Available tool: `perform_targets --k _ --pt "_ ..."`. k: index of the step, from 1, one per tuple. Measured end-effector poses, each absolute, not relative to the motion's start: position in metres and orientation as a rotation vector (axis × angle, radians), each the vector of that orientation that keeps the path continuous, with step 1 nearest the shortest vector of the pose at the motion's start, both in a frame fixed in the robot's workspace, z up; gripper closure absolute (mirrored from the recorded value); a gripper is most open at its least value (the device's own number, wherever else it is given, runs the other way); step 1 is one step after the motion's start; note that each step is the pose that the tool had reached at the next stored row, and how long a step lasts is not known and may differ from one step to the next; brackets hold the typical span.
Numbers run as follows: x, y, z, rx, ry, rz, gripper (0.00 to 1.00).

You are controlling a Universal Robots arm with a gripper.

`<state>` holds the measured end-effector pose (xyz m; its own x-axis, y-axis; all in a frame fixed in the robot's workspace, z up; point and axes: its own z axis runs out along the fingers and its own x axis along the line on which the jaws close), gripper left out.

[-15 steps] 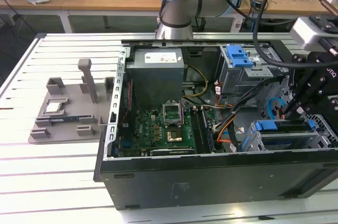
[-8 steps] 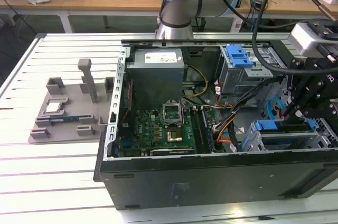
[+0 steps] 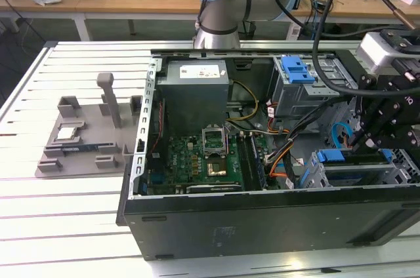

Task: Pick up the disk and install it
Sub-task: 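Insert the second disk wire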

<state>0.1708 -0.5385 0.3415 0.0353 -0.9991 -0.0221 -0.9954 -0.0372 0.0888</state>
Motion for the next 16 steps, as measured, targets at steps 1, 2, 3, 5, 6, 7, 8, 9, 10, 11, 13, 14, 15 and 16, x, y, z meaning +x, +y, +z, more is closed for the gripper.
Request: perform_targets --k 1,2,3,5,6,7,8,9,10,11,13,14,15,16 --pt "0.171 -0.538 0.341 2.225 -2.145 -0.12 0.84" --pt "0.171 -0.539 0.339 2.225 -2.145 -0.121 0.84" --pt "0.171 -0.539 0.338 2.225 -2.145 -0.12 0.84" --pt "0.171 -0.539 0.337 2.225 -2.145 -0.119 0.84" --pt "0.171 -0.539 0.337 2.225 -2.145 -0.12 0.84" --pt "0.171 -0.539 0.336 2.226 -2.145 -0.121 0.84" --pt "0.171 -0.539 0.336 2.226 -2.145 -0.122 0.83" --pt "0.171 -0.539 0.336 2.226 -2.145 -0.121 0.76" --pt "0.171 -0.539 0.337 2.226 -2.145 -0.12 0.76" --pt "0.171 -0.539 0.34 2.226 -2.145 -0.121 0.76" --pt "0.171 -0.539 0.357 2.226 -2.145 -0.121 0.76" --pt "0.171 -0.538 0.362 2.226 -2.145 -0.121 0.76" --pt "0.171 -0.537 0.368 2.226 -2.145 -0.121 0.78" --pt "0.171 -0.537 0.373 2.226 -2.145 -0.121 0.78"
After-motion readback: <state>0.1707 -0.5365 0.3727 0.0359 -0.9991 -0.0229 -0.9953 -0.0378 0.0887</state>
